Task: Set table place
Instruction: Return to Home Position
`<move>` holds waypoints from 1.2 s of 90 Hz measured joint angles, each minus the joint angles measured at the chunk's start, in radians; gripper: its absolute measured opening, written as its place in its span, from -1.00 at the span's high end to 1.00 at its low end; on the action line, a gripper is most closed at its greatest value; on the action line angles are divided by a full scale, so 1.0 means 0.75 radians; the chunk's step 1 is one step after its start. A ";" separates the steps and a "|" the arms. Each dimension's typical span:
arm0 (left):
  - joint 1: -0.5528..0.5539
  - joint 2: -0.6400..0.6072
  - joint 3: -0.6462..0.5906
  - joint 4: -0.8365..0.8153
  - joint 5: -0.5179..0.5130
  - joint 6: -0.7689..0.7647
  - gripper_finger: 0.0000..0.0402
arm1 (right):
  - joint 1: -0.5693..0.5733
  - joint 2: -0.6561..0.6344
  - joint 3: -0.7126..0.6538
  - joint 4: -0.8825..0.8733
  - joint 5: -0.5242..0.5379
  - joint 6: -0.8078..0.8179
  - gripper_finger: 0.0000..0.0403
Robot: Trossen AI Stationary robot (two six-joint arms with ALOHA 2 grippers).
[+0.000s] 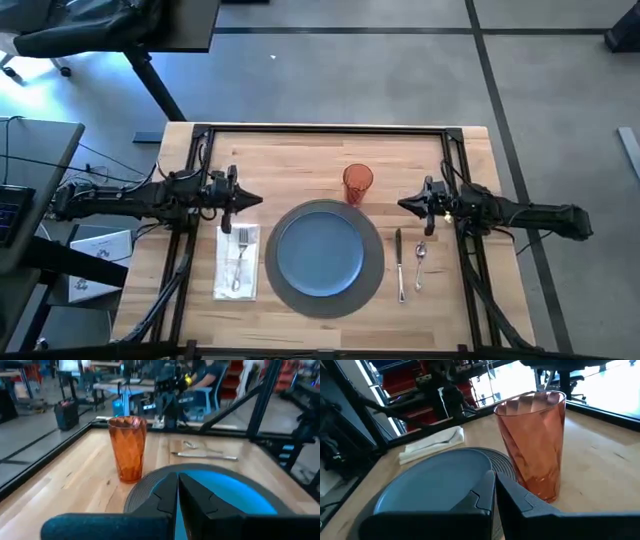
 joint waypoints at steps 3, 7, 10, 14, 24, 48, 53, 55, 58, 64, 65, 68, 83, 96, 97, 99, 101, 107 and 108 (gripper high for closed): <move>0.003 -0.027 -0.036 0.023 -0.003 -0.013 1.00 | 0.000 0.000 0.000 0.000 0.000 0.001 1.00; 0.008 -0.059 -0.069 0.036 -0.003 -0.028 1.00 | 0.000 0.000 0.000 0.000 0.000 0.007 1.00; 0.010 -0.085 -0.083 0.035 -0.004 -0.031 1.00 | 0.000 0.001 0.000 0.000 0.001 0.012 1.00; 0.010 -0.118 -0.100 0.036 -0.004 -0.032 1.00 | 0.000 0.001 0.000 0.000 0.002 0.015 1.00; -0.009 -0.190 -0.132 -0.001 -0.006 -0.044 1.00 | 0.000 0.001 0.000 0.000 0.002 0.037 1.00; -0.098 -0.369 -0.205 -0.078 -0.130 -0.070 1.00 | 0.000 0.002 0.000 0.001 0.015 0.040 1.00; -0.114 -0.413 -0.230 -0.090 -0.136 -0.078 1.00 | 0.000 0.002 0.000 0.001 0.015 0.040 1.00; -0.118 -0.430 -0.240 -0.090 -0.138 -0.081 1.00 | 0.000 0.002 -0.001 0.001 0.016 0.040 1.00; -0.123 -0.460 -0.250 -0.104 -0.137 -0.088 1.00 | 0.000 0.002 -0.001 0.001 0.020 0.040 1.00; -0.128 -0.502 -0.247 -0.120 -0.119 -0.070 1.00 | 0.000 0.002 -0.001 0.003 0.031 0.039 1.00; -0.128 -0.508 -0.247 -0.121 -0.112 -0.065 1.00 | 0.000 0.002 -0.001 0.004 0.034 0.037 1.00; -0.128 -0.526 -0.247 -0.125 -0.097 -0.047 1.00 | 0.000 0.002 -0.001 0.005 0.041 0.036 1.00; -0.120 -0.523 -0.245 -0.134 -0.077 -0.048 1.00 | 0.000 0.002 -0.001 0.005 0.045 0.025 1.00; -0.101 -0.524 -0.245 -0.135 -0.076 -0.055 1.00 | 0.000 0.002 -0.001 0.005 0.044 0.024 1.00; -0.099 -0.524 -0.245 -0.135 -0.077 -0.055 1.00 | 0.000 0.002 -0.001 0.005 0.044 0.024 1.00; -0.096 -0.524 -0.245 -0.134 -0.077 -0.055 1.00 | 0.000 0.002 -0.001 0.005 0.042 0.021 1.00; -0.094 -0.524 -0.245 -0.135 -0.077 -0.055 1.00 | 0.000 0.002 -0.001 0.004 0.037 0.021 1.00; -0.089 -0.524 -0.245 -0.135 -0.076 -0.055 1.00 | 0.000 0.002 -0.001 0.004 0.032 0.013 1.00; -0.088 -0.524 -0.245 -0.135 -0.076 -0.055 1.00 | 0.000 0.002 -0.001 0.004 0.031 0.012 1.00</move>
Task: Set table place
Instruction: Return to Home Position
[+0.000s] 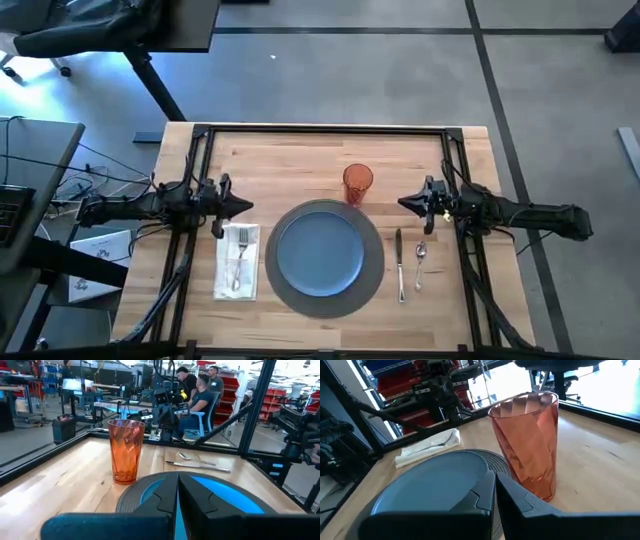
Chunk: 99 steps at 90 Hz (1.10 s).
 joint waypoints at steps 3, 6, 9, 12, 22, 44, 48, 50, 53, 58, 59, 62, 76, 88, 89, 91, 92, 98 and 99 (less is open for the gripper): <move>0.000 0.000 0.000 0.000 0.000 0.007 1.00 | 0.000 0.000 0.000 0.000 -0.001 -0.004 1.00; 0.000 0.000 0.000 0.000 0.000 0.016 1.00 | 0.000 0.000 0.000 0.000 -0.002 -0.012 1.00; 0.000 0.000 0.000 0.000 0.000 0.021 1.00 | 0.000 0.000 -0.001 -0.001 -0.002 -0.021 1.00; 0.000 0.000 0.000 0.000 0.000 0.021 1.00 | 0.000 0.000 -0.001 -0.001 -0.002 -0.028 1.00; 0.000 0.000 0.000 -0.001 0.000 0.014 1.00 | 0.000 -0.014 -0.001 -0.004 -0.002 -0.057 1.00; 0.000 0.000 0.000 -0.001 0.001 0.010 1.00 | 0.000 -0.216 -0.001 -0.004 -0.011 -0.083 1.00; 0.000 0.000 0.000 -0.001 0.000 0.011 1.00 | 0.000 -0.224 -0.001 0.008 -0.011 -0.091 1.00; 0.000 0.000 0.000 -0.001 0.000 0.011 1.00 | 0.000 -0.223 -0.001 0.006 -0.012 -0.092 1.00; 0.001 0.001 0.000 -0.001 0.001 0.011 1.00 | 0.000 -0.217 -0.001 -0.008 -0.012 -0.088 1.00; 0.001 0.000 0.000 -0.001 0.000 0.011 1.00 | 0.000 -0.204 -0.001 -0.007 -0.012 -0.084 1.00; 0.001 0.000 0.000 -0.001 0.000 0.011 1.00 | 0.000 -0.204 -0.001 -0.008 -0.012 -0.084 1.00; 0.001 0.001 0.000 -0.001 0.000 0.011 1.00 | 0.000 -0.205 -0.001 -0.007 -0.012 -0.087 1.00; 0.001 0.001 0.000 -0.001 0.001 0.010 1.00 | 0.000 -0.207 -0.001 -0.007 -0.038 -0.124 1.00; 0.001 0.001 0.000 -0.002 0.003 0.002 1.00 | 0.002 -0.206 -0.001 -0.003 -0.087 -0.132 1.00; 0.001 0.001 0.000 -0.002 0.003 0.002 1.00 | 0.003 -0.206 -0.001 -0.003 -0.089 -0.134 1.00; 0.001 0.000 0.000 -0.001 0.003 0.002 1.00 | 0.007 -0.205 -0.001 -0.003 -0.089 -0.140 1.00; 0.001 0.000 0.000 -0.001 0.003 0.002 1.00 | 0.009 -0.205 -0.001 -0.003 -0.089 -0.142 1.00; 0.001 0.000 0.000 -0.001 0.002 0.002 1.00 | 0.026 -0.205 -0.001 -0.003 -0.089 -0.160 1.00; 0.001 0.000 0.000 -0.001 0.002 0.002 1.00 | 0.029 -0.205 -0.001 -0.003 -0.088 -0.166 1.00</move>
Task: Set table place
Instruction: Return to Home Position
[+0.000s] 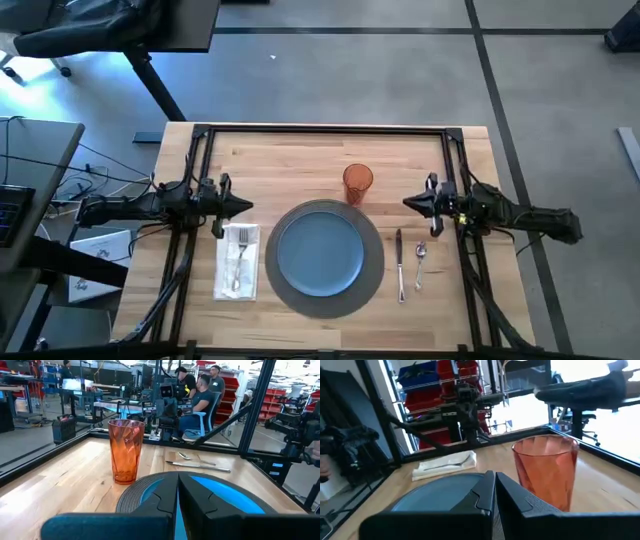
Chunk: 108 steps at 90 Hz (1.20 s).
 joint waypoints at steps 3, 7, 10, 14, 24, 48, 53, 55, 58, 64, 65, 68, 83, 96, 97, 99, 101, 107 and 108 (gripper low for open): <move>0.000 0.000 0.000 0.000 0.000 -0.002 1.00 | 0.009 0.000 0.000 0.000 0.002 -0.009 1.00; 0.000 0.001 0.000 -0.001 0.000 -0.010 1.00 | 0.018 0.000 0.000 -0.001 0.011 -0.011 1.00; 0.000 0.000 0.000 0.000 0.000 -0.020 1.00 | 0.022 0.000 0.000 -0.001 0.013 -0.012 1.00; 0.000 0.001 0.000 -0.001 0.000 -0.026 1.00 | 0.025 0.000 0.000 -0.001 0.016 -0.018 1.00; -0.001 0.001 0.000 -0.001 -0.001 -0.026 1.00 | 0.025 0.000 0.000 -0.002 0.025 -0.010 1.00; -0.001 0.001 0.000 -0.001 -0.001 -0.025 1.00 | 0.025 0.000 0.000 -0.003 0.026 -0.011 1.00; -0.001 0.001 0.000 0.000 -0.001 -0.025 1.00 | 0.025 0.000 0.000 -0.002 0.026 -0.011 1.00; -0.001 0.001 0.000 -0.001 -0.001 -0.025 1.00 | 0.025 0.000 0.001 -0.003 0.026 -0.011 1.00; -0.001 0.001 0.000 0.000 -0.001 -0.025 1.00 | 0.025 0.000 0.001 -0.003 0.026 -0.011 1.00; -0.001 0.001 0.000 -0.001 -0.001 -0.025 1.00 | 0.025 0.000 0.001 -0.003 0.026 -0.011 1.00; -0.001 0.001 0.000 0.000 -0.001 -0.025 1.00 | 0.025 0.000 0.001 -0.003 0.026 -0.011 1.00; -0.001 0.001 0.000 0.000 -0.001 -0.025 1.00 | 0.025 0.000 0.001 -0.003 0.026 -0.011 1.00; -0.001 0.001 0.000 0.000 -0.001 -0.025 1.00 | 0.025 0.000 0.001 -0.003 0.026 -0.011 1.00; -0.001 0.001 0.000 0.000 -0.001 -0.025 1.00 | 0.025 0.000 0.001 -0.003 0.027 -0.011 1.00; -0.001 0.001 0.000 0.000 -0.001 -0.025 1.00 | 0.025 0.000 0.001 -0.003 0.026 -0.011 1.00; -0.001 0.001 0.000 0.000 -0.001 -0.025 1.00 | 0.025 0.000 0.001 -0.003 0.026 -0.011 1.00; -0.001 0.001 0.000 0.000 -0.001 -0.025 1.00 | 0.025 0.000 0.001 -0.003 0.027 -0.011 1.00; -0.001 0.001 0.000 0.000 -0.001 -0.024 1.00 | 0.025 0.000 0.001 -0.003 0.026 -0.011 1.00; -0.001 0.001 0.000 0.000 -0.001 -0.024 1.00 | 0.025 0.000 0.001 -0.003 0.027 -0.010 1.00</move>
